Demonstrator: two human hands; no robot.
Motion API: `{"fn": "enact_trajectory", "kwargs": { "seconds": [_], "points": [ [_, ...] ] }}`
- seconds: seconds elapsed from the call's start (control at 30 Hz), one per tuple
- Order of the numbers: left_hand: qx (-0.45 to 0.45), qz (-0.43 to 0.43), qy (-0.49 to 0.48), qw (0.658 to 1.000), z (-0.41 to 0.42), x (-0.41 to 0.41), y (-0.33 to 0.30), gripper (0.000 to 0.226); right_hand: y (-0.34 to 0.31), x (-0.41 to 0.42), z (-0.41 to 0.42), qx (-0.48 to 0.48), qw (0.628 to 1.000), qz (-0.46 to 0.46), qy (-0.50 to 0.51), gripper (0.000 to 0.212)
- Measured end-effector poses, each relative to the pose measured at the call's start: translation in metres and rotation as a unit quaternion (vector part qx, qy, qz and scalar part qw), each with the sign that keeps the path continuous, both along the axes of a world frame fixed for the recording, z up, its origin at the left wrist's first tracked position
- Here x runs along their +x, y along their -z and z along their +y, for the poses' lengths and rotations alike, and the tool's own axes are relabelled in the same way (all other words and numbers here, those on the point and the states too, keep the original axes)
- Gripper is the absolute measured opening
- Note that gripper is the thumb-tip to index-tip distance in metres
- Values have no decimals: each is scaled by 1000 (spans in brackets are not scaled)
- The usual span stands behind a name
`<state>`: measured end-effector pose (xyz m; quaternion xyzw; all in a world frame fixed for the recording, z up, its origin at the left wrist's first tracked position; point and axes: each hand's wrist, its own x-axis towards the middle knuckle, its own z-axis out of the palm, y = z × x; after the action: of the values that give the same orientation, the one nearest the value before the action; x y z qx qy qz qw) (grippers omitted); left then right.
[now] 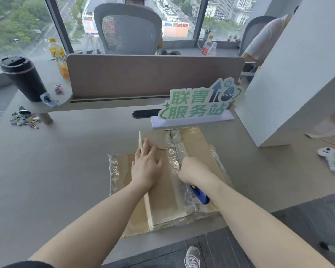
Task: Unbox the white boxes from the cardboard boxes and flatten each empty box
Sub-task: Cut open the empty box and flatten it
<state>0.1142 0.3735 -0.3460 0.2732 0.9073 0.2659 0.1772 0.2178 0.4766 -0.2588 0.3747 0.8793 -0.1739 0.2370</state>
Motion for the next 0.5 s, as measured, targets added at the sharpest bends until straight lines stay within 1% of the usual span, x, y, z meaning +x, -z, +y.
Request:
{"fn": "enact_trajectory", "kwargs": {
  "seconds": [0.23,0.5],
  "points": [
    [-8,8,0,1000,-1,1,-2,58,-5,41,-16,-28,998,-44,-19,17],
    [-22,23,-7,999,0,4,-7,57,-8,86,-29,-56,997,-31,-34,23]
  ]
}}
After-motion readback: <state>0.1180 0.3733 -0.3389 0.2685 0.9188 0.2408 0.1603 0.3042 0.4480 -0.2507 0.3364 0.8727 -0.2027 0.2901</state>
